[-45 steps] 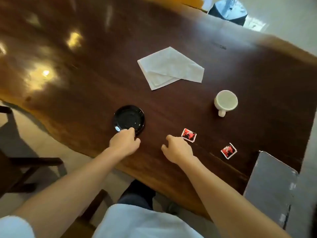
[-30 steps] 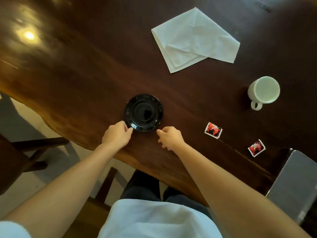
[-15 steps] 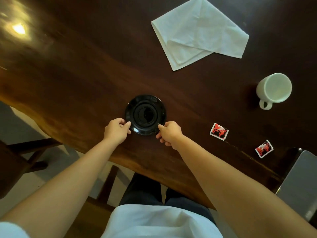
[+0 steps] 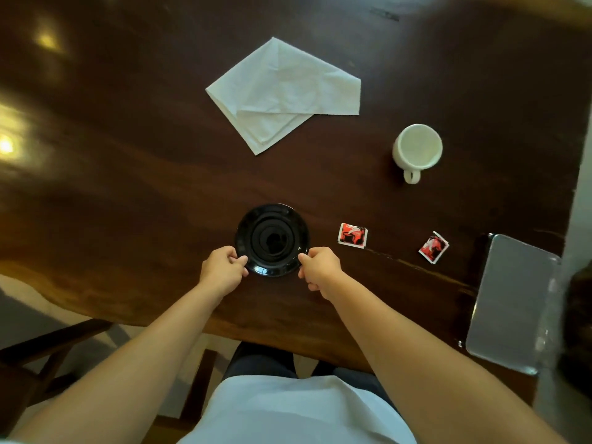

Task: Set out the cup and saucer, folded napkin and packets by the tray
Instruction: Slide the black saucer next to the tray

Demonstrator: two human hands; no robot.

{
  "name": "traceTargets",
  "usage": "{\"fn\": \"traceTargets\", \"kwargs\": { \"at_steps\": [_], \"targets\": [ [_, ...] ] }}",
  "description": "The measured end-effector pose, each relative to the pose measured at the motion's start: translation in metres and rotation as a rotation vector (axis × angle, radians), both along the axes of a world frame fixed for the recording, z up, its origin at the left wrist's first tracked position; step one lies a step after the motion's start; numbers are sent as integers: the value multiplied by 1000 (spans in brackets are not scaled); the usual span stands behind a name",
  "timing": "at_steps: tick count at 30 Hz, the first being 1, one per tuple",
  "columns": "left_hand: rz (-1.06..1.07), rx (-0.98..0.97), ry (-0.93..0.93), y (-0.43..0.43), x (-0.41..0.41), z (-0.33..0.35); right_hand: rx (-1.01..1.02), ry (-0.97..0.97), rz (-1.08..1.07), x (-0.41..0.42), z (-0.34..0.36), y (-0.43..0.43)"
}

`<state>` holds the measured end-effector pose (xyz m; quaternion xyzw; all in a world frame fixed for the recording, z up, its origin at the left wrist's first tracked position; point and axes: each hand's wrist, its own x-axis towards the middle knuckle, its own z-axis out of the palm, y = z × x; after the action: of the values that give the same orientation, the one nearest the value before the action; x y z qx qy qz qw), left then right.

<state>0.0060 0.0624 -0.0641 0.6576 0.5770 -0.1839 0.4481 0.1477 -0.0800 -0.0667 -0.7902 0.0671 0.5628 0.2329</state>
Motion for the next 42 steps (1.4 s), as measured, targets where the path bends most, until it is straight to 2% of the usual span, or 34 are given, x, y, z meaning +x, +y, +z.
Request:
{"fn": "traceTargets", "kwargs": {
  "at_steps": [11, 21, 42],
  "targets": [
    [-126, -11, -90, -130, 92, 44, 95, -170, -132, 69, 45, -154],
    [-135, -20, -105, -246, 132, 37, 209, -159, -379, 90, 30, -278],
    [-152, -105, -50, -293, 138, 10, 172, -172, -477, 76, 10, -335]
  ]
}}
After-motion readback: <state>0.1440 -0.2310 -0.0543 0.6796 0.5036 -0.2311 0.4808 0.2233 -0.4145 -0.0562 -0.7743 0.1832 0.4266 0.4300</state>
